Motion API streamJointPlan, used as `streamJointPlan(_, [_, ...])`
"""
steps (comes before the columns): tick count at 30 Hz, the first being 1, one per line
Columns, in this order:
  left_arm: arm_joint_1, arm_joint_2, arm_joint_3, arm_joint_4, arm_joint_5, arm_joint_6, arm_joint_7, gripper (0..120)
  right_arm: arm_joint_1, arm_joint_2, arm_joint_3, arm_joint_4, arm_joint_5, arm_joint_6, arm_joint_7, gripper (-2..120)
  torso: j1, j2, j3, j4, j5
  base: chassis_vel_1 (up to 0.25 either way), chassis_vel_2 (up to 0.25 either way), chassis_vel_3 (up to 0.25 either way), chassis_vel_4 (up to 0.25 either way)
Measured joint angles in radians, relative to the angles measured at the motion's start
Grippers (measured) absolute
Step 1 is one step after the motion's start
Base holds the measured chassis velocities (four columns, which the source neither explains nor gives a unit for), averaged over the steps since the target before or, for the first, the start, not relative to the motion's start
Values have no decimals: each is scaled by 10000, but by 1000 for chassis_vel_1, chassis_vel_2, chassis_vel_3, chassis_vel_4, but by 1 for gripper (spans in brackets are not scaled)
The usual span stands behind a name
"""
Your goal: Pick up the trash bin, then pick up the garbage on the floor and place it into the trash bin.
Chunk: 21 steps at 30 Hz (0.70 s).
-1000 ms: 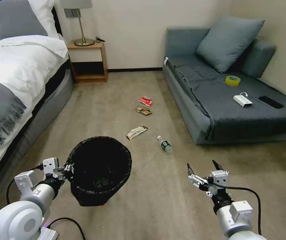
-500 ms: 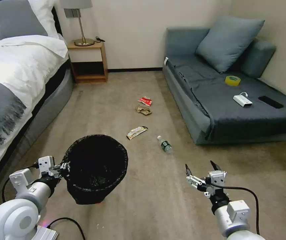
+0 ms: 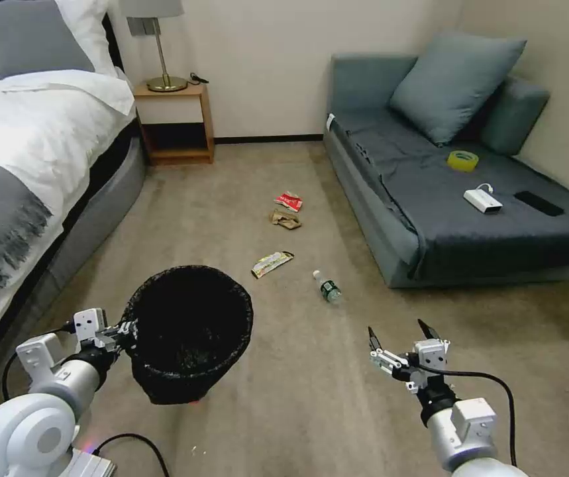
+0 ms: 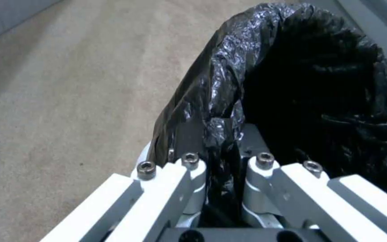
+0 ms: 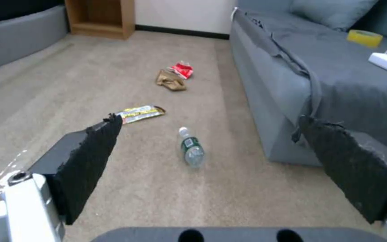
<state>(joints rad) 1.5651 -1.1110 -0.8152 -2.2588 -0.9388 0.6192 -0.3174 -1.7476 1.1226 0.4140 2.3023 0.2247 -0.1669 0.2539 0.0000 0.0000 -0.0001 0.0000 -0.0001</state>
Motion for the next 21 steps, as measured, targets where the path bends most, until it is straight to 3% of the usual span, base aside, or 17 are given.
streamJointPlan(21, [-35, -3, -251, 122, -189, -31, -2, 6, 26, -24, -123, -79, -29, 46, -15, 100, 0, 0, 1, -1, 1, -84, 84, 80, -88])
